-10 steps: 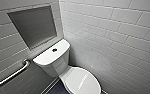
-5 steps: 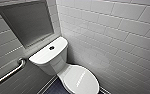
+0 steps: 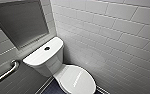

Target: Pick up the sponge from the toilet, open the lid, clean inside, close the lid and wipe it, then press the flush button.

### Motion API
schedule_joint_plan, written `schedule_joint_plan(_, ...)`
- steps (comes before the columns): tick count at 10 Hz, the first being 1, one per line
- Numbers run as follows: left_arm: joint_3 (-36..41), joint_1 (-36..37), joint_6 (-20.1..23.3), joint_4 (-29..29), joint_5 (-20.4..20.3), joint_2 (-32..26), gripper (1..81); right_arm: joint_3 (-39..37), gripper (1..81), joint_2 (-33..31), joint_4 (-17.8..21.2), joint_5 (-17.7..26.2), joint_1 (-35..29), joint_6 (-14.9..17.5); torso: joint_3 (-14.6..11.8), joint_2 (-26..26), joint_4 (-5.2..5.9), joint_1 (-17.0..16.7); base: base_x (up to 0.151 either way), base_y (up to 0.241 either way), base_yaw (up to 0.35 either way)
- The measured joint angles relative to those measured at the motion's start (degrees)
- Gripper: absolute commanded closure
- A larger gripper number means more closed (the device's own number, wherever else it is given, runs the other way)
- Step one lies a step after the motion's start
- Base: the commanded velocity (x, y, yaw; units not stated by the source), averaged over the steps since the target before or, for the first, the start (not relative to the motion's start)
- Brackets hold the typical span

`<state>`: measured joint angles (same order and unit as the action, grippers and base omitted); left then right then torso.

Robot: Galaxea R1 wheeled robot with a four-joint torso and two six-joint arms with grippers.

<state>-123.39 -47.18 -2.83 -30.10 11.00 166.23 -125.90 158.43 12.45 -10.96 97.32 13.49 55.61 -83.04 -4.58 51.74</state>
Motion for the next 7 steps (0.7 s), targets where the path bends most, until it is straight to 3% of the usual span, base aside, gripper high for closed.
schedule_joint_plan(4,-0.5,1.8,0.0,-11.3,-3.8,-0.2,1.0,-3.4,81.1,2.3,0.0,0.0,0.0,0.0,0.0,0.0,0.00,0.0,0.000,0.000,0.000)
schedule_joint_plan(7,-1.6,3.3,0.0,-12.2,-4.7,1.0,1.0,-3.4,81.1,2.3,0.0,0.0,-0.3,0.0,0.0,0.0,0.00,0.0,0.000,0.000,0.000)
